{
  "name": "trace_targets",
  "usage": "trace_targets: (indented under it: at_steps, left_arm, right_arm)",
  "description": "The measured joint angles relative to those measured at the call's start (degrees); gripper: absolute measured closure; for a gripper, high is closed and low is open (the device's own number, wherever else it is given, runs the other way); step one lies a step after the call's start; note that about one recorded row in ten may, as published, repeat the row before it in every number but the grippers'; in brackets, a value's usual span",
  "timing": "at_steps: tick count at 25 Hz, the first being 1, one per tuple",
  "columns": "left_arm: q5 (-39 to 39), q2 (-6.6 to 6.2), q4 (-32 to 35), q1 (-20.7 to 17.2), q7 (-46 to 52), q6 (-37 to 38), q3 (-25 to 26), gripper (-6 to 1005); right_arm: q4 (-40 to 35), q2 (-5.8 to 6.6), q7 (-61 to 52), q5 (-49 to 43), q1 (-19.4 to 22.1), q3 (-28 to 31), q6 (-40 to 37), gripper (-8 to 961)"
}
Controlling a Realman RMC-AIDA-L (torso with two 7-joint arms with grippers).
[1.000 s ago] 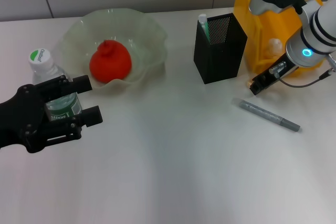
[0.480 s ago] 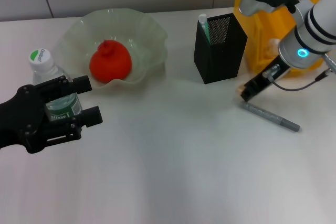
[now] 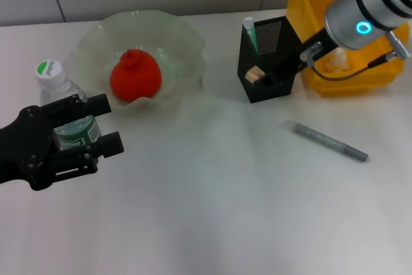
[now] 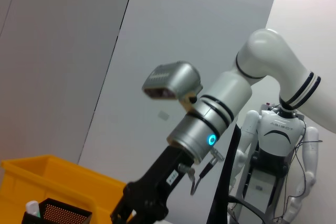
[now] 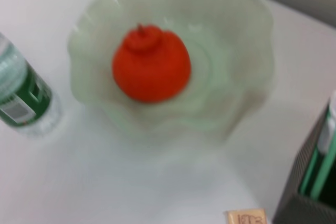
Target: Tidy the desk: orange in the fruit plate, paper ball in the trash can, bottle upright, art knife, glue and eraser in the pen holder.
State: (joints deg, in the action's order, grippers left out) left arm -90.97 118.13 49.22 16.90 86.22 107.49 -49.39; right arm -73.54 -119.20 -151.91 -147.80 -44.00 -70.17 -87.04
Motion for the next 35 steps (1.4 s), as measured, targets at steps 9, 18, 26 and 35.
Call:
trace_targets:
  at_steps: [9, 18, 26, 35]
  left_arm:
    - [0.01, -0.07, 0.0, -0.03, 0.0, -0.08, 0.11, 212]
    - [-0.3, -0.33, 0.0, 0.4, 0.0, -0.34, 1.11, 212]
    - [-0.4, -0.35, 0.0, 0.66, 0.0, -0.45, 1.43, 212]
    - [-0.44, -0.28, -0.37, 0.66, 0.03, -0.45, 1.5, 212]
  right_arm:
    - [-5.49, 0.01, -0.03, 1.47, -0.03, 0.79, 0.95, 703]
    - [-5.21, 0.29, 0.41, -2.98, -0.11, 3.28, 5.42, 702]
    - [0.0, 0.32, 0.22, -7.02, -0.68, 3.8, 8.55, 703]
    - [1.45, 0.7, 0.54, -8.0, -1.29, 3.91, 10.96, 703]
